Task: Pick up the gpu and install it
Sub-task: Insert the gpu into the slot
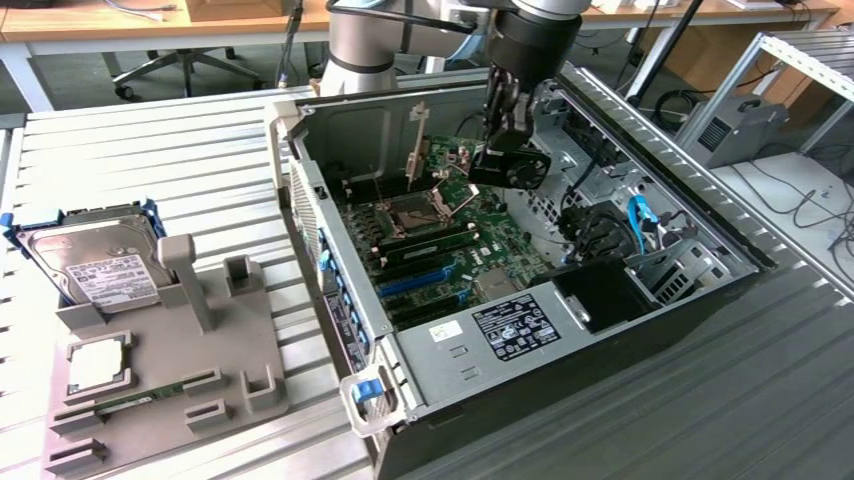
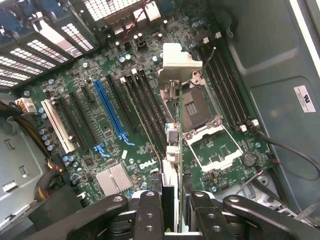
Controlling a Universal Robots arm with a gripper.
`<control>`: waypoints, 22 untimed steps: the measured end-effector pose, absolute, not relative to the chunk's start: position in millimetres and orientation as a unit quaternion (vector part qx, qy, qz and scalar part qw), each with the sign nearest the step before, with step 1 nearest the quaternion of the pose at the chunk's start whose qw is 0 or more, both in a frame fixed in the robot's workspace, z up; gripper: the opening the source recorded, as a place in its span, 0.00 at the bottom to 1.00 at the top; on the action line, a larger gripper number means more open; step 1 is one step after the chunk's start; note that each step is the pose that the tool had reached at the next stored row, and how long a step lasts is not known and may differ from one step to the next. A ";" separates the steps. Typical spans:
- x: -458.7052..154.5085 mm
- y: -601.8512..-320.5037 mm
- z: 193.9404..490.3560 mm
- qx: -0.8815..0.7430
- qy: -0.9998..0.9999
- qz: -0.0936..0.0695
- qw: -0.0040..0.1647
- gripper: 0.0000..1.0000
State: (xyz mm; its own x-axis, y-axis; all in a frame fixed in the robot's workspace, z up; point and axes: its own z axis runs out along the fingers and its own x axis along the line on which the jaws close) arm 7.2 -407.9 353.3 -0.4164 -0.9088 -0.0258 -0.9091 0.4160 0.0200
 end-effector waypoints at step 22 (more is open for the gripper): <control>7.2 -407.9 353.3 -0.575 0.818 0.016 0.005 0.26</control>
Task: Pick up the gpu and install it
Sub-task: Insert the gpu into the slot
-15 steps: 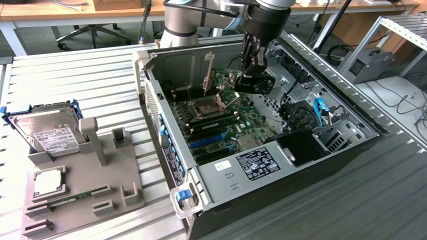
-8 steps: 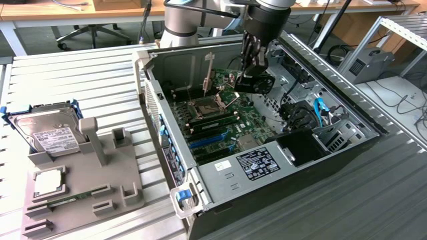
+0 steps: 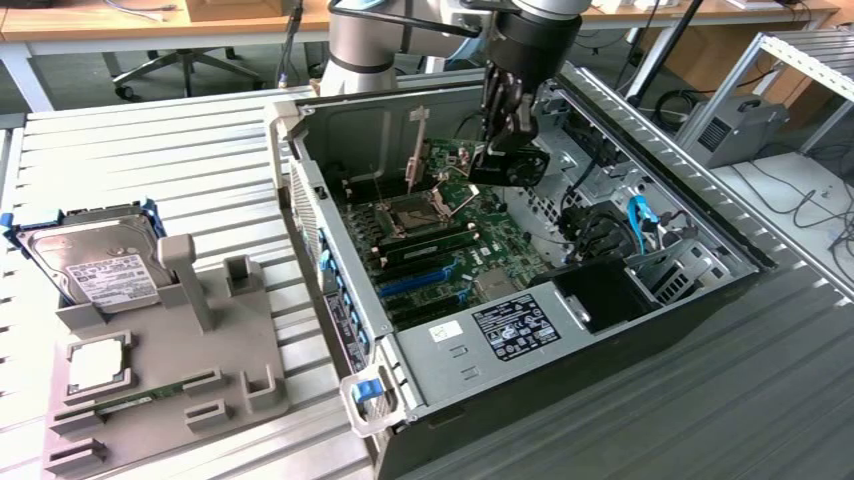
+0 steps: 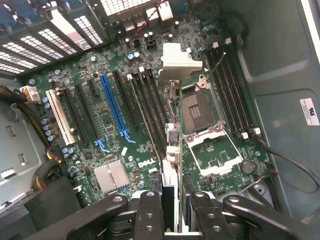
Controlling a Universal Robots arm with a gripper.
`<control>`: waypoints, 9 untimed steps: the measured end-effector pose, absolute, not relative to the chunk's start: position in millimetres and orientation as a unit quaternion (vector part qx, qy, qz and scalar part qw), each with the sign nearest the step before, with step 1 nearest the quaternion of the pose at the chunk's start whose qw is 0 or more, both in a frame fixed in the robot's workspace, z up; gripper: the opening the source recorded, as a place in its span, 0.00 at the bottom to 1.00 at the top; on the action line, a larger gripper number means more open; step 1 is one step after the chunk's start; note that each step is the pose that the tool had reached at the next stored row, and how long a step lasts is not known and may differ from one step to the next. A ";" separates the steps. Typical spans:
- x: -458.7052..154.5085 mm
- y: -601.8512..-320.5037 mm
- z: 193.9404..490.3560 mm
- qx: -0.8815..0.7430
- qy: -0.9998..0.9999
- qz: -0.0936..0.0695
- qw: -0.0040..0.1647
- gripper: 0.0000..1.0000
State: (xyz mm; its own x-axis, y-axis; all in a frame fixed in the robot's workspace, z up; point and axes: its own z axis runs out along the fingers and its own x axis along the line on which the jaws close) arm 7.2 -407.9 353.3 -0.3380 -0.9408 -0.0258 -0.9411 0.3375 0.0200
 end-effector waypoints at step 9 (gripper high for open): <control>7.2 -407.9 353.3 -0.589 0.808 0.016 0.004 0.26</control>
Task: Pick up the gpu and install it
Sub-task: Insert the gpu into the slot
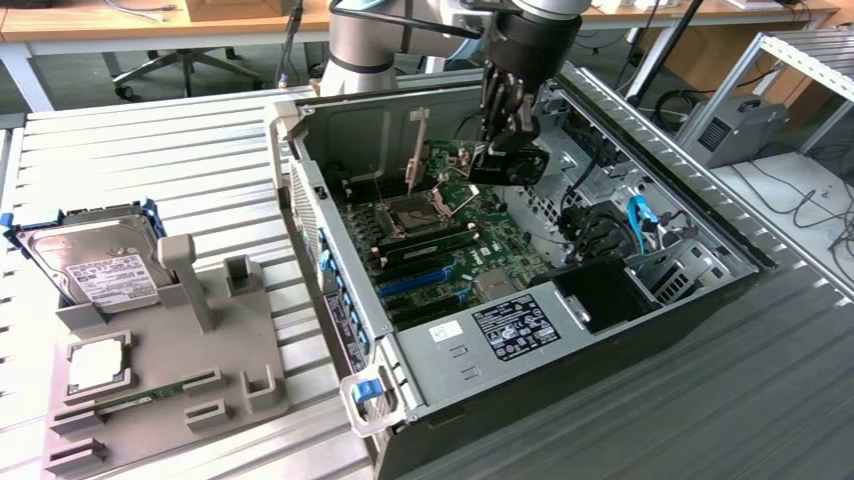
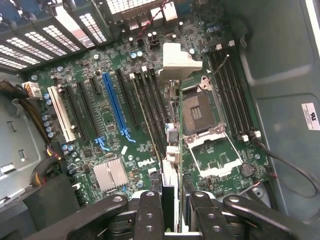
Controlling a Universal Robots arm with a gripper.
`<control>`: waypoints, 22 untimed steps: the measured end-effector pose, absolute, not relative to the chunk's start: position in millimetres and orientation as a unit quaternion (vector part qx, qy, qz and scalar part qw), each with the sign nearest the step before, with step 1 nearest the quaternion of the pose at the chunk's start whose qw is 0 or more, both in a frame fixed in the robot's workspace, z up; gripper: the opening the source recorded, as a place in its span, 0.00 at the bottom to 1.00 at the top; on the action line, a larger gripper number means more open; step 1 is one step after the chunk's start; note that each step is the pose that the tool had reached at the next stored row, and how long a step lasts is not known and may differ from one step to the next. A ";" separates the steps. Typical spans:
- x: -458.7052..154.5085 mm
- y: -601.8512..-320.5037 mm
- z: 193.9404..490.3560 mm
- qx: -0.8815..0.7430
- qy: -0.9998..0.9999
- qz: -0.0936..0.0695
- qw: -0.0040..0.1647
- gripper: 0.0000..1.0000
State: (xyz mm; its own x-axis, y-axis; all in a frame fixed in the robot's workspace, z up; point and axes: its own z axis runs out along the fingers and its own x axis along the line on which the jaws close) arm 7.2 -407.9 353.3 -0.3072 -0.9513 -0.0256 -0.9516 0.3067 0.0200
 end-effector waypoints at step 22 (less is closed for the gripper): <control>7.2 -407.9 353.3 -0.624 0.781 0.016 0.004 0.26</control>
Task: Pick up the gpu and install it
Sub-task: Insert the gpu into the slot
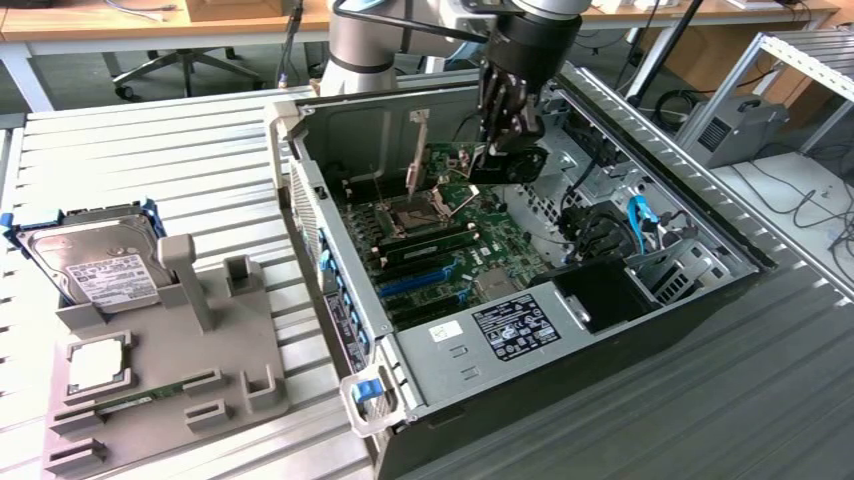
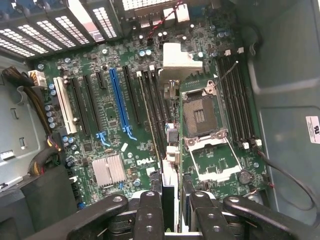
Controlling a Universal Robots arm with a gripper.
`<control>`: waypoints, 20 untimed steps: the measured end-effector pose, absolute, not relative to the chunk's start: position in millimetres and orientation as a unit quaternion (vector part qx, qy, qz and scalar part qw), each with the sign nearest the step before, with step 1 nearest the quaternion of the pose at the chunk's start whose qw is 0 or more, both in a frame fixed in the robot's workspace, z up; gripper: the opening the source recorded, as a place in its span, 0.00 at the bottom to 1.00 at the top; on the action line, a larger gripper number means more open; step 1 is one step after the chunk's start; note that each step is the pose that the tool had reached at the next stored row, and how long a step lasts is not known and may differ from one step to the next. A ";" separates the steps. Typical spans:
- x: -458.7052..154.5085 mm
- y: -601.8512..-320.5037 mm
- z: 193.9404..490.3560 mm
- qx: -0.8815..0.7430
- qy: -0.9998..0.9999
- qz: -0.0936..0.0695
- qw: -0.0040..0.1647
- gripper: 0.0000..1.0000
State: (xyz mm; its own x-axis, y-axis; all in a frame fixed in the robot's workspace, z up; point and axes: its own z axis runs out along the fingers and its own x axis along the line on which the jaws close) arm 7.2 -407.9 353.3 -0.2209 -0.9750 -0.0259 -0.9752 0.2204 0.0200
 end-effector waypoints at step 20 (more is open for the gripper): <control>7.2 -407.9 353.3 -0.657 0.754 0.016 0.003 0.26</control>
